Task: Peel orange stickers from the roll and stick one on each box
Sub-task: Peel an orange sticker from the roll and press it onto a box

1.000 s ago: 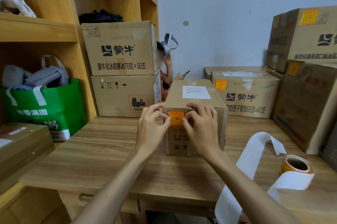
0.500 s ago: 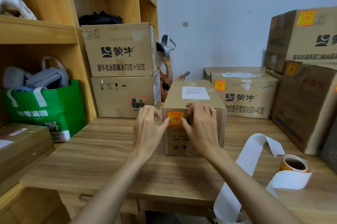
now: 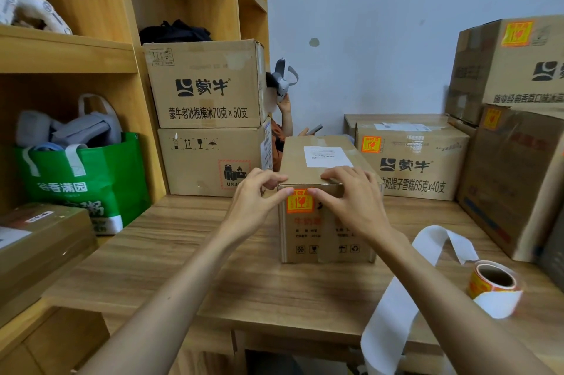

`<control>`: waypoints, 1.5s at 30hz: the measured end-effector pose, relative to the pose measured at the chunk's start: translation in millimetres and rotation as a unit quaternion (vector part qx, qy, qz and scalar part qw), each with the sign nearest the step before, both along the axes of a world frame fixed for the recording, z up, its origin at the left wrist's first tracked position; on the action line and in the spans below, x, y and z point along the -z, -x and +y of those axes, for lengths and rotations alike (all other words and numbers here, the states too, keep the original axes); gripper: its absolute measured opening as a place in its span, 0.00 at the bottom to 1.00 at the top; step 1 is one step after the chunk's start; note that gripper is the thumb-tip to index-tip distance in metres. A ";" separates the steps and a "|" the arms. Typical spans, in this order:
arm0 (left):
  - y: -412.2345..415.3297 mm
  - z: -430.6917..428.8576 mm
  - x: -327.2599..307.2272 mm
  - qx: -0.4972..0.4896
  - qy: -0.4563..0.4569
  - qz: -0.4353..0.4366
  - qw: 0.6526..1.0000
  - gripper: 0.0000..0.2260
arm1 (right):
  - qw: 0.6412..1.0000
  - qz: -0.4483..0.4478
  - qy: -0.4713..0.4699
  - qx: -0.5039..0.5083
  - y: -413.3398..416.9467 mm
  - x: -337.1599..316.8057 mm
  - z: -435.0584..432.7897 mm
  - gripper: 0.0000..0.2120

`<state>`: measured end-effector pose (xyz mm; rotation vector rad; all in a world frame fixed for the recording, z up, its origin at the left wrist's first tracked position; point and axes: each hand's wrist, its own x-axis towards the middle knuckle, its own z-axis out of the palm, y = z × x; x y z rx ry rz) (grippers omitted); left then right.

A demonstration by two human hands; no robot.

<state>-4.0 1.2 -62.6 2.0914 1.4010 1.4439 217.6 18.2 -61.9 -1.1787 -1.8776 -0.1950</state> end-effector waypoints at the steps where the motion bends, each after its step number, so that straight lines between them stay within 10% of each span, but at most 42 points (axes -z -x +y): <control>1: -0.9 0.7 0.5 -0.002 -0.003 -0.007 1.000 0.11 | 1.000 0.001 -0.001 0.001 0.2 0.5 0.8 0.19; 27: 7.6 -0.3 26.6 0.032 -0.010 0.057 0.998 0.28 | 0.989 -0.137 -0.049 0.021 -8.8 12.9 4.1 0.29; 45: 21.8 -17.5 26.2 0.025 -0.044 0.076 0.996 0.25 | 0.994 -0.062 0.054 -0.071 -40.5 -21.9 -22.3 0.33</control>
